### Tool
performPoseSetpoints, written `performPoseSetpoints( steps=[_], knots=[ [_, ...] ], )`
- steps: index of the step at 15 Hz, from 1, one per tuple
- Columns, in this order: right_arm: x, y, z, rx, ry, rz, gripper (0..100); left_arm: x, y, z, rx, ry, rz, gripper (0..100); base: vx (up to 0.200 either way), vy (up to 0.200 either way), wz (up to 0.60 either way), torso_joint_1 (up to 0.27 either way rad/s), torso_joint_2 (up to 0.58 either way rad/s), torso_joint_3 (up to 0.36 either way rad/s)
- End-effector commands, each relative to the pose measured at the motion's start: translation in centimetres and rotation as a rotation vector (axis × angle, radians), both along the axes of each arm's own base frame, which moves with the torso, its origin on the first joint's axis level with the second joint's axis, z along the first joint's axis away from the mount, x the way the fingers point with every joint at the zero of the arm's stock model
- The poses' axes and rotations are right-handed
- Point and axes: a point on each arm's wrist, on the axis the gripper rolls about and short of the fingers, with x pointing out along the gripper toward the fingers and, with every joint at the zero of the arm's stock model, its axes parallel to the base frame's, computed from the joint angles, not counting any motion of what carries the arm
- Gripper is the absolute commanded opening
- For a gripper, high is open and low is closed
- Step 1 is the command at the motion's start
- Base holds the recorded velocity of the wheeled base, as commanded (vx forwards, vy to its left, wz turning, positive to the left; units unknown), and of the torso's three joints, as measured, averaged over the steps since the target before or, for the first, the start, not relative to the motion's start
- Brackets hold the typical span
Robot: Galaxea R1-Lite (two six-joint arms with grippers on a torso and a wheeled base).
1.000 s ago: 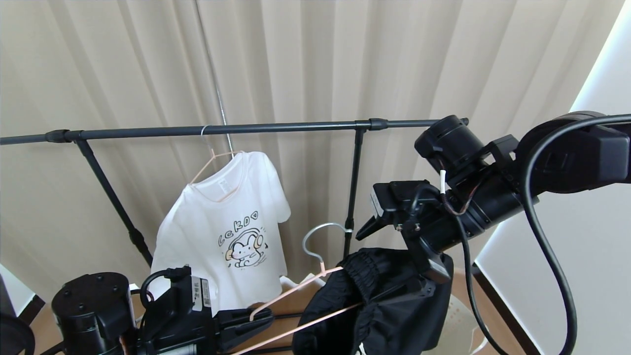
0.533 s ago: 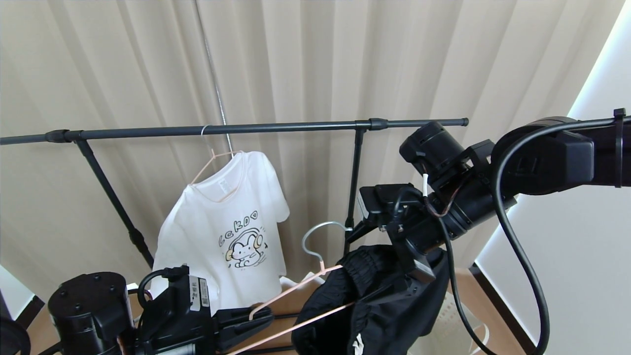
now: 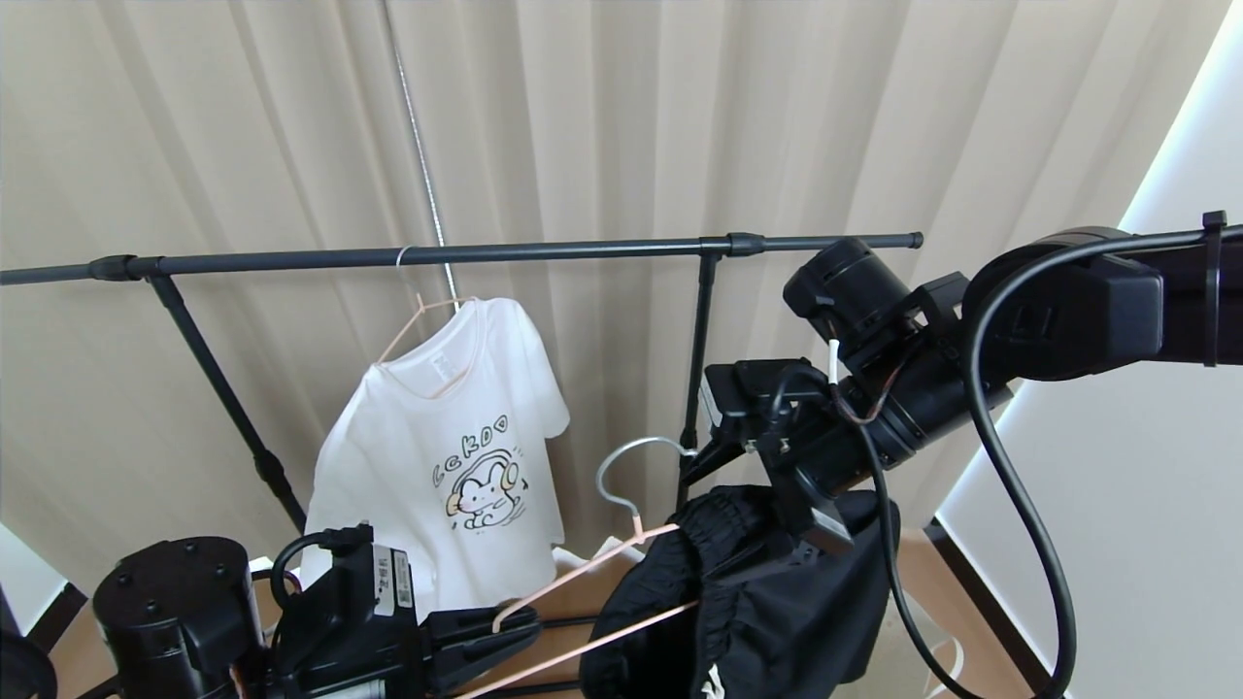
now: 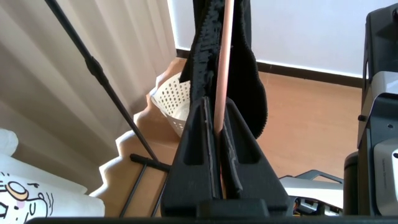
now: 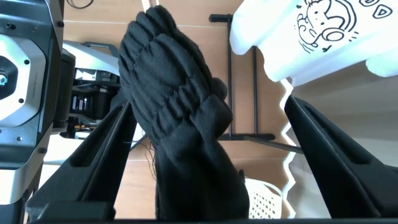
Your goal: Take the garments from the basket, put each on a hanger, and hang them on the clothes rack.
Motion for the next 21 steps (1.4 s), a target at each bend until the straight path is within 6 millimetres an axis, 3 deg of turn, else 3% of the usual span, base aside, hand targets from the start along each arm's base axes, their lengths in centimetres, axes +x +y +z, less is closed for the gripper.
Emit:
performPoseSetpoints(
  steps=[1,15,16,21],
  knots=[
    [-0.1,0.0,0.1,0.0,0.0,0.002,0,0.0,-0.1,0.0,0.0,0.001,-0.002,0,0.0,0.0,0.0,0.0,0.0,0.0],
    [-0.9,0.0,0.6,0.004,-0.006,0.015,0,0.5,-0.1,0.3,-0.034,0.029,0.021,0,0.0,0.0,0.0,0.0,0.0,0.0],
    [-0.9,0.0,0.6,0.005,-0.007,0.015,0,0.5,-0.1,0.3,-0.035,0.031,0.022,100,0.0,0.0,0.0,0.0,0.0,0.0],
    [-1.2,-0.2,0.8,0.007,-0.01,0.015,0,0.7,0.0,0.5,-0.046,0.032,0.031,100,0.0,0.0,0.0,0.0,0.0,0.0]
  ],
)
